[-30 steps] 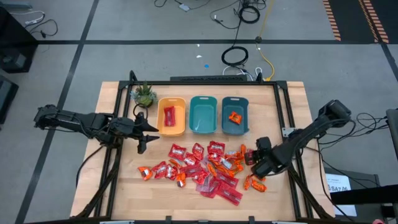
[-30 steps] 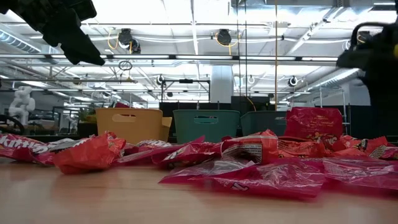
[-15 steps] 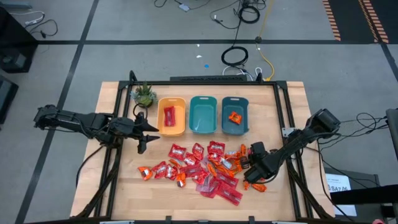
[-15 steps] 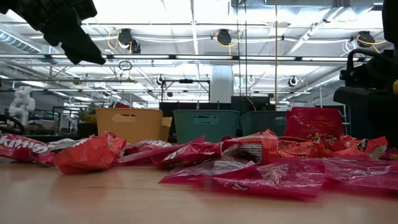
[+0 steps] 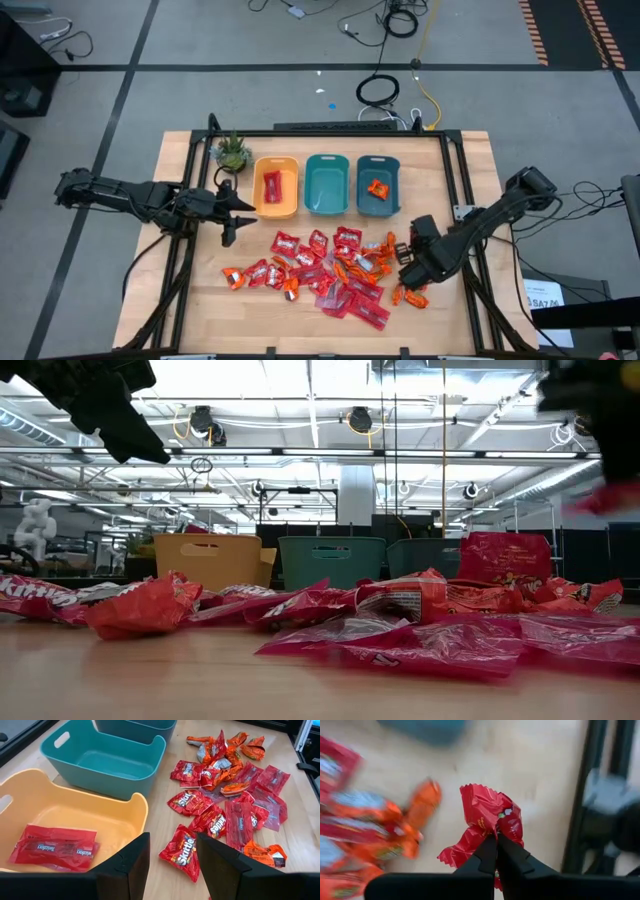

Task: Sort candy
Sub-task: Put the red candy into the top center green bin, then put the red candy into the top left yellow bin

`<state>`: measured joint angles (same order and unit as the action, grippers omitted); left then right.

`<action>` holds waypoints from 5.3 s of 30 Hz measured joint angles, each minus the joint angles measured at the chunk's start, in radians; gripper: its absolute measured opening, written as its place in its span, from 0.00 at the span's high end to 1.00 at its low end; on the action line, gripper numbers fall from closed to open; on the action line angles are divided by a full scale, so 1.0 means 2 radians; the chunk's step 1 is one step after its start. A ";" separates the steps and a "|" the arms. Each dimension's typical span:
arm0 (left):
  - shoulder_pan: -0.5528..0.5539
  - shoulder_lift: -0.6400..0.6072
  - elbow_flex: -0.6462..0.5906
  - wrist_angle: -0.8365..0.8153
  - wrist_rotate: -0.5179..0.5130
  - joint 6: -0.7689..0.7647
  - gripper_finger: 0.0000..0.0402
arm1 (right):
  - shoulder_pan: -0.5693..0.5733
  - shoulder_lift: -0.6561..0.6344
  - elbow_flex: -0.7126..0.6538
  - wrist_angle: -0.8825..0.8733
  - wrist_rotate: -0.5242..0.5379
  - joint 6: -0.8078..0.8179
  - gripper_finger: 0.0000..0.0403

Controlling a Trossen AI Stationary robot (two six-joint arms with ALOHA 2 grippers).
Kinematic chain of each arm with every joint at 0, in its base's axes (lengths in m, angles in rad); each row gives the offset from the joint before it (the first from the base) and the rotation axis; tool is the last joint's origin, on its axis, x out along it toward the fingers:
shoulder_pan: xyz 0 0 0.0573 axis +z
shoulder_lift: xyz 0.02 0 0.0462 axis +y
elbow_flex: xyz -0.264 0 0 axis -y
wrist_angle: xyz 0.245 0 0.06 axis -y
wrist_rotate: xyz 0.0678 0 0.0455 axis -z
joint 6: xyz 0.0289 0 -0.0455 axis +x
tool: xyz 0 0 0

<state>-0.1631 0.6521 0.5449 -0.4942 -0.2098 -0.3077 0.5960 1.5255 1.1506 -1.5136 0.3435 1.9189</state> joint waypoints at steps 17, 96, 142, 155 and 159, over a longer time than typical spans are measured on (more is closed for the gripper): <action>0.000 0.000 0.000 0.012 -0.004 0.000 0.58 | -0.229 0.000 0.149 0.225 0.170 -0.527 1.00; -0.066 0.340 0.203 0.063 -0.083 -0.023 0.31 | 0.028 -0.211 -0.154 0.190 0.118 -0.176 0.55; -0.163 0.659 0.369 -0.012 -0.103 -0.223 0.79 | 0.171 -0.211 -0.155 0.179 0.170 -0.184 0.55; -0.165 0.540 0.369 -0.046 -0.116 -0.223 0.99 | 0.171 -0.211 -0.155 0.180 0.197 -0.182 0.55; -0.155 0.496 0.369 -0.110 -0.158 -0.279 0.99 | 0.171 -0.211 -0.155 0.183 0.197 -0.180 0.55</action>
<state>-0.4721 1.6437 1.2839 -0.7133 -0.5249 -0.8652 0.9379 1.1038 0.8413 -1.1475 0.7368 1.5592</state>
